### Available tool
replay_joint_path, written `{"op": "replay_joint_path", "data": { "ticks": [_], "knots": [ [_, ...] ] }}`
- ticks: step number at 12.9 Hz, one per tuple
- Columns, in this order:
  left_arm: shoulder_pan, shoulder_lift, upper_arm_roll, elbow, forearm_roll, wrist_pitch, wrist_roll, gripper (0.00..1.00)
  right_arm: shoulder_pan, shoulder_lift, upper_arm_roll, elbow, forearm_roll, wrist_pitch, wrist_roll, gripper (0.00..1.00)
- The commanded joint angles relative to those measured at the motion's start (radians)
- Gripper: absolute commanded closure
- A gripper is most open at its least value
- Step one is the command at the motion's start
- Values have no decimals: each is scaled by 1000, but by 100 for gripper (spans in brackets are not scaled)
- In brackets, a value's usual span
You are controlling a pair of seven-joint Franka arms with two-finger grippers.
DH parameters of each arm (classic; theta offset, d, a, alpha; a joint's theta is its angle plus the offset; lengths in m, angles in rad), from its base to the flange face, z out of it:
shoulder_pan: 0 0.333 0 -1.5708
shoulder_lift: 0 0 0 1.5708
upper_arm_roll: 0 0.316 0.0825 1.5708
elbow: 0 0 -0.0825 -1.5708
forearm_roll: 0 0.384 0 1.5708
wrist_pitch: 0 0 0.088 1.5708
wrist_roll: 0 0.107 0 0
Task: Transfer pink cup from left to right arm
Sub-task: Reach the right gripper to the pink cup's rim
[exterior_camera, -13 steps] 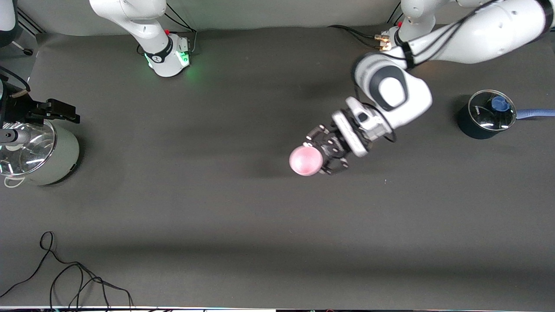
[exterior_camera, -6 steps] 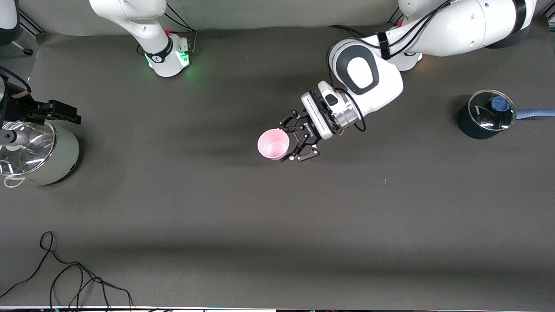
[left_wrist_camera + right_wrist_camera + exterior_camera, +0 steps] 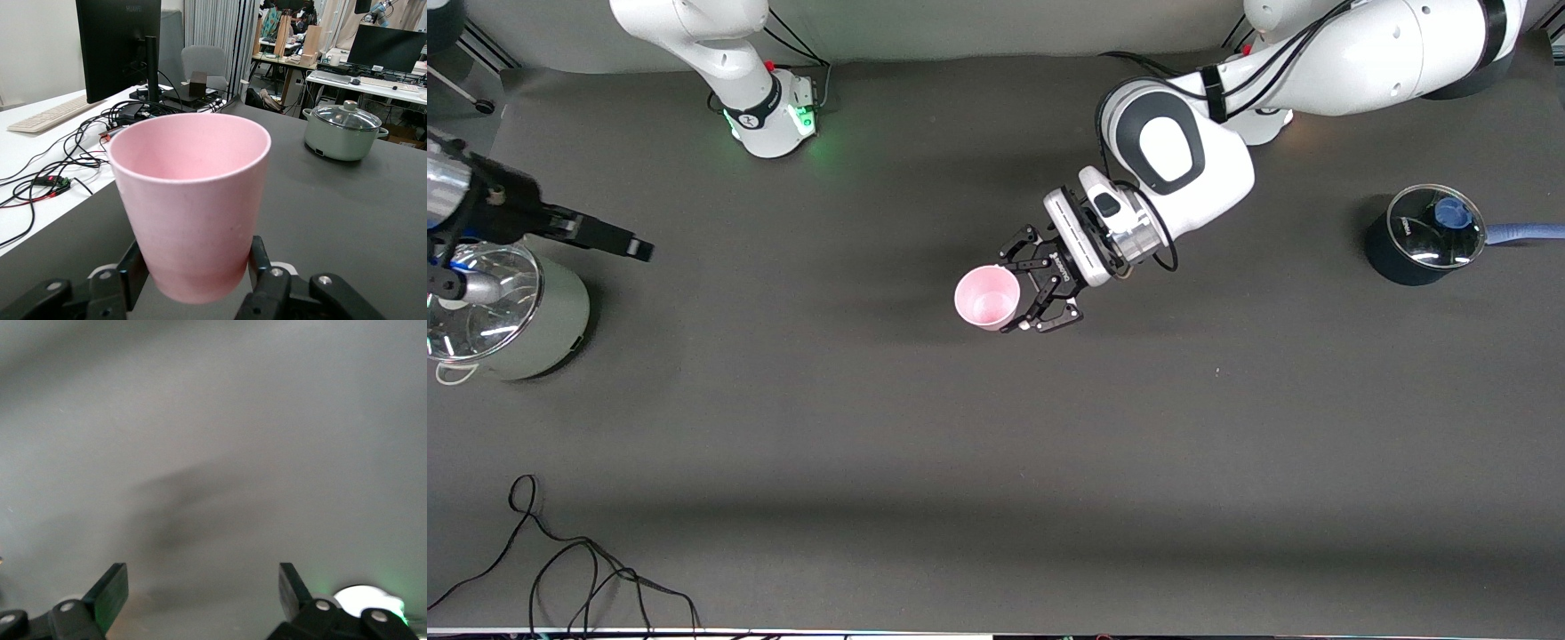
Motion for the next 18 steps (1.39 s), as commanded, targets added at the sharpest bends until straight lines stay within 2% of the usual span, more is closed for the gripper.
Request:
{"op": "replay_joint_path", "data": {
  "ticks": [1,5,8,11,15,18],
  "knots": [
    [-18,-29,11,13,-2,10,3,70,108,17,-4,41,21,61,259,0],
    [-54,-27,17,51,-8,10,1,70,280,77,-4,52,18,250,767,0],
    [-65,-27,24,63,-13,12,1,70,391,150,-6,105,-5,364,1027,0],
    [-94,-24,30,97,-16,33,0,70,452,206,-6,190,-15,362,1104,0],
    [-104,-21,31,102,-16,41,-2,71,526,210,-6,188,-9,365,1211,0],
    [-103,-20,31,102,-14,41,-2,71,534,236,-6,187,-2,365,1212,0]
  ]
}}
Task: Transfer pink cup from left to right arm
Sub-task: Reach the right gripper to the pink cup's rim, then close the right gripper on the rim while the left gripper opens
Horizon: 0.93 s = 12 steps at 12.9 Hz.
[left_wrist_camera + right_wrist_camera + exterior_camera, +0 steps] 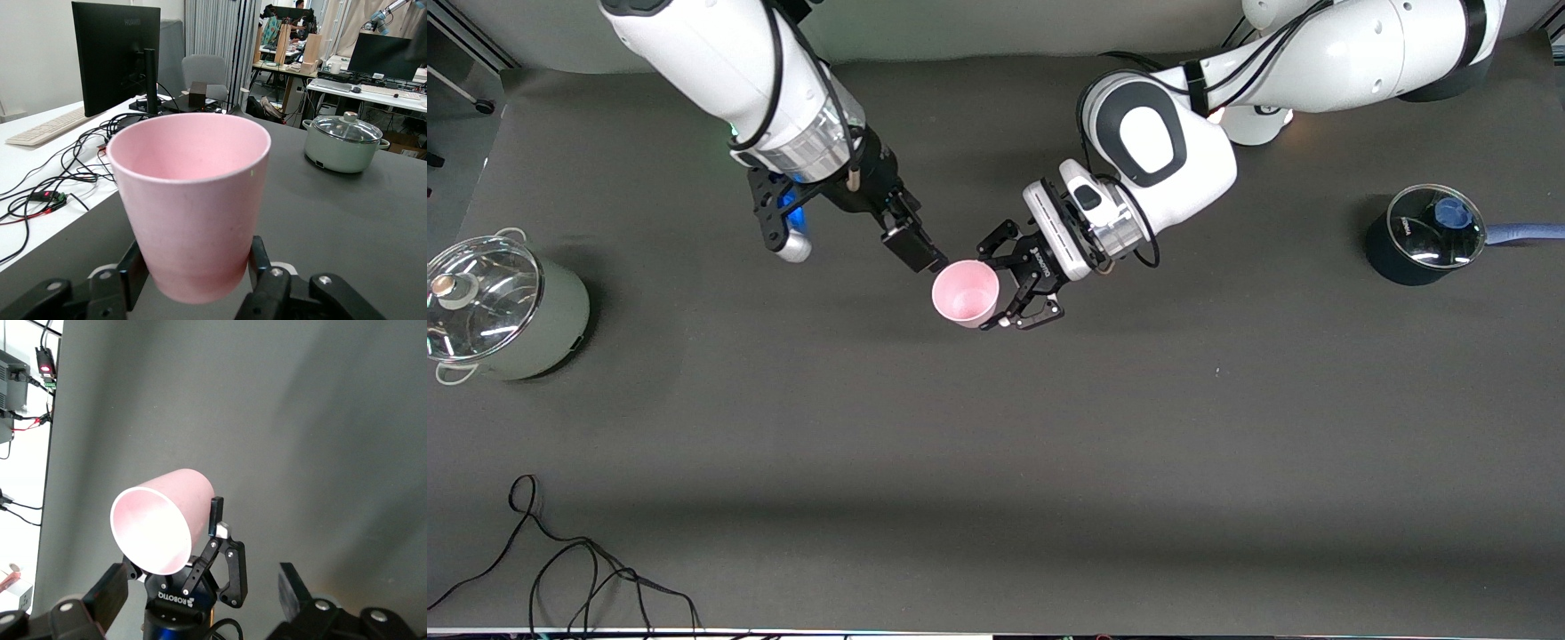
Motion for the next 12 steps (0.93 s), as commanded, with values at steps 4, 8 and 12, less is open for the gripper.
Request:
{"op": "replay_joint_path", "data": {
  "ticks": [4,8,12],
  "knots": [
    [-21,-18,13,20,-12,19,-1,71,32,111,-10,41,-11,-13,48,0],
    [-21,-20,24,20,-9,19,-1,71,30,143,-10,42,-13,-10,54,5],
    [-21,-18,26,20,-7,19,-1,71,30,143,-10,45,-11,-10,74,100]
  ]
}}
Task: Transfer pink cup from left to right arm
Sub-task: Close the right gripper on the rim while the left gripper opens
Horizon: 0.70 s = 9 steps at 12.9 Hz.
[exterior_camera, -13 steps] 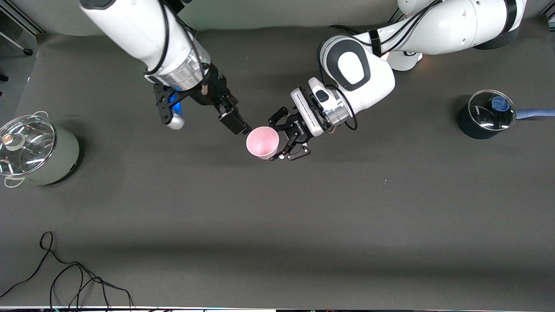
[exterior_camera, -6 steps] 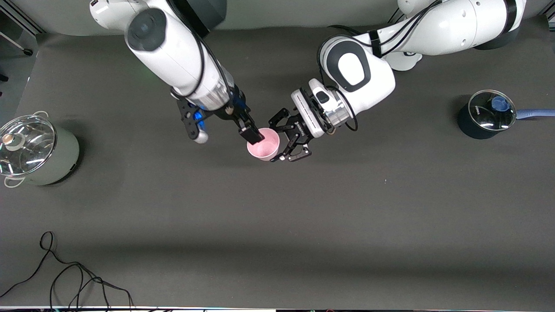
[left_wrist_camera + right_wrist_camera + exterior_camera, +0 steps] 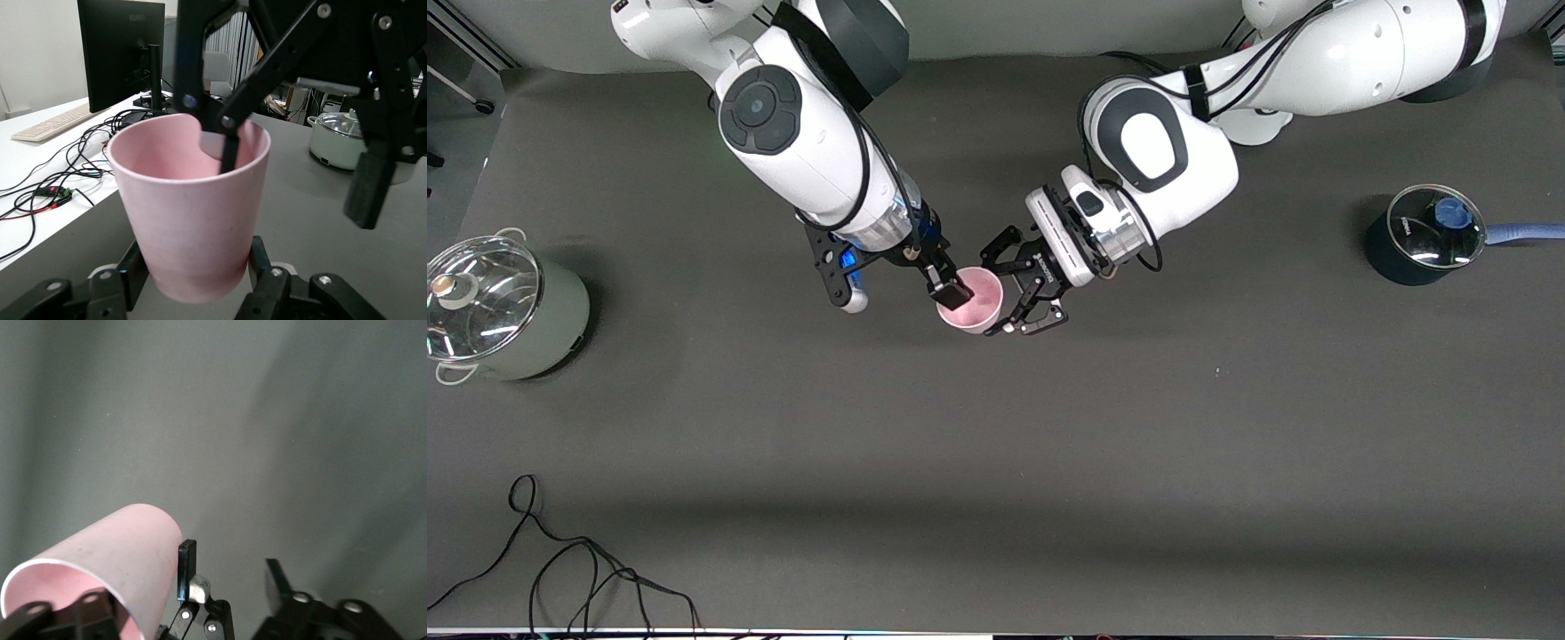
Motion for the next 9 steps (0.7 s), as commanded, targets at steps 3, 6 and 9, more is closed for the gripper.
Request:
{"op": "replay_joint_path", "data": {
  "ticks": [3,6,9],
  "knots": [
    [-19,-20,13,20,-7,17,-1,71,11,15,-8,40,-11,-10,48,100],
    [-17,-20,13,18,-6,17,-1,70,10,15,-10,42,-11,-10,39,100],
    [-14,-18,13,18,-4,17,-1,67,5,13,-11,43,-11,-10,25,100]
  ]
}}
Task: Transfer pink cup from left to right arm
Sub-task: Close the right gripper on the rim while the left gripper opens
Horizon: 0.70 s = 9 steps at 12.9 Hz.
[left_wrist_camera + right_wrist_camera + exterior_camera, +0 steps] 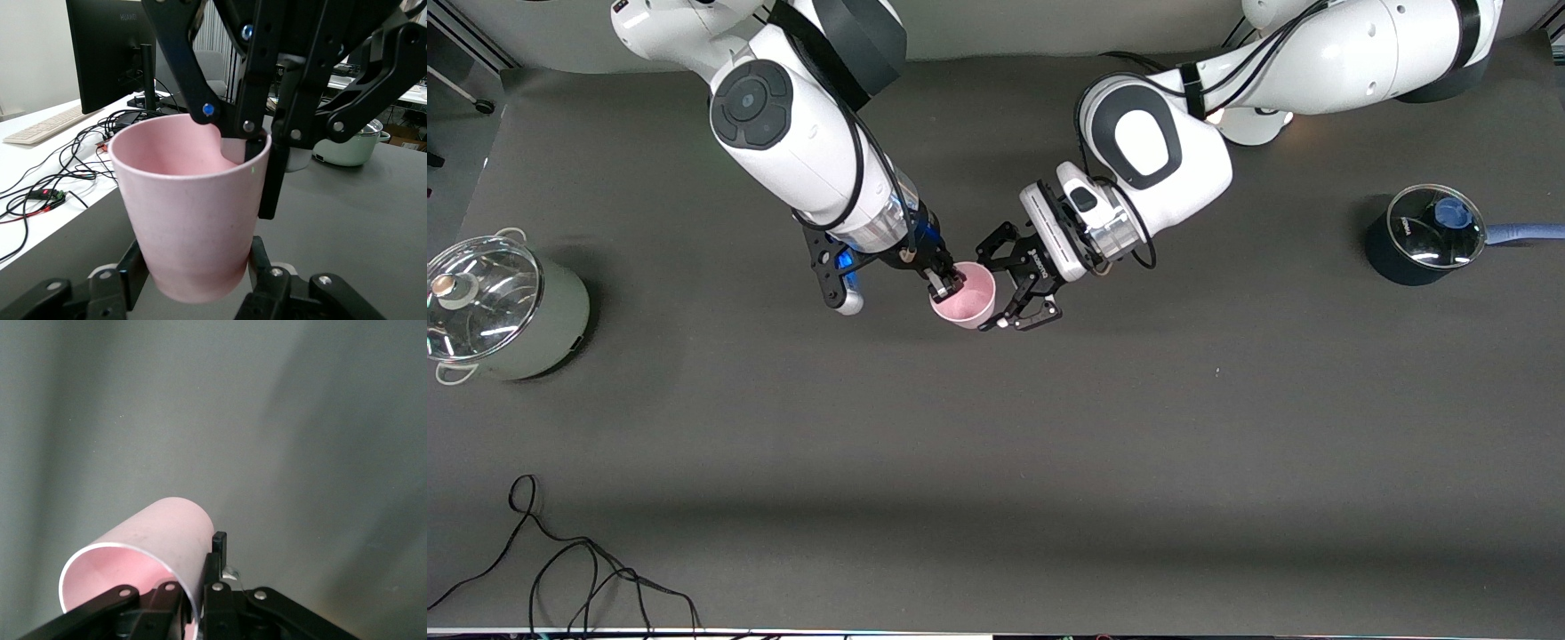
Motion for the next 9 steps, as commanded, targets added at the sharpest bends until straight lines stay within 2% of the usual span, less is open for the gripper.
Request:
{"op": "replay_joint_path", "data": {
  "ticks": [1,2,3,7,9],
  "knots": [
    [0,-20,12,21,-4,16,-15,60,1,1,-9,23,-10,-25,-10,100],
    [1,-20,12,21,-4,16,-15,52,1,-2,-14,23,-10,-26,-12,100],
    [1,-20,12,21,-4,16,-15,39,-1,-4,-19,23,-10,-27,-23,100],
    [6,-20,10,21,-2,15,-15,9,-27,-16,-22,42,-8,-42,-107,100],
    [8,-18,10,21,-1,15,-15,8,-66,-19,-22,61,-5,-97,-158,100]
  ]
}}
